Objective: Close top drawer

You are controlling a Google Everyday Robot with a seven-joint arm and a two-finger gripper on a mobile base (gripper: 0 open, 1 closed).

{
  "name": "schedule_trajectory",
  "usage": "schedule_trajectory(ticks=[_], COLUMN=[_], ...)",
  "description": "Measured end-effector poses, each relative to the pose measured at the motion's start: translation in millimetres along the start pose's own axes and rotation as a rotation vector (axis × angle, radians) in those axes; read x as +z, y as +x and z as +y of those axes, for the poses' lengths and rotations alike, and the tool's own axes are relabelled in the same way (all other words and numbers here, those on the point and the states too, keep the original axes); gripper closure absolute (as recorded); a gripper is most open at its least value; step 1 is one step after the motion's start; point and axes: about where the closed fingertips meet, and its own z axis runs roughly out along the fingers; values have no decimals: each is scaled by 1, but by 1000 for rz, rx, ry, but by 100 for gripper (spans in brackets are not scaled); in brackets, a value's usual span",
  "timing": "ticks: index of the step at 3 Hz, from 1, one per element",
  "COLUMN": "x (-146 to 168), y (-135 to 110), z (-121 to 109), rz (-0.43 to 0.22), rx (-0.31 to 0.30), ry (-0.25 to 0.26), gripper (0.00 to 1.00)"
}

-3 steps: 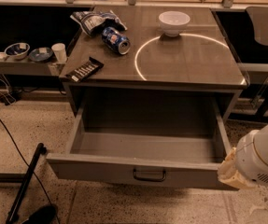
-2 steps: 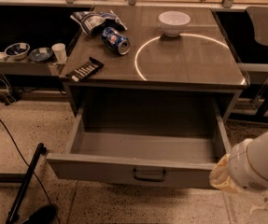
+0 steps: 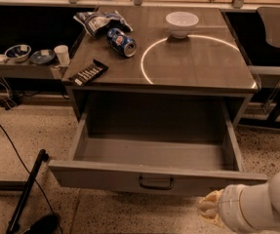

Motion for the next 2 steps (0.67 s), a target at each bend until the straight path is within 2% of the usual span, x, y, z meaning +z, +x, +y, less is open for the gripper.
schedule_trajectory(ticks=[1, 2], x=[27, 52], y=[-10, -17], z=[-7, -23], rz=[-59, -94], rx=[-12, 34], ry=[92, 183], gripper=[100, 100])
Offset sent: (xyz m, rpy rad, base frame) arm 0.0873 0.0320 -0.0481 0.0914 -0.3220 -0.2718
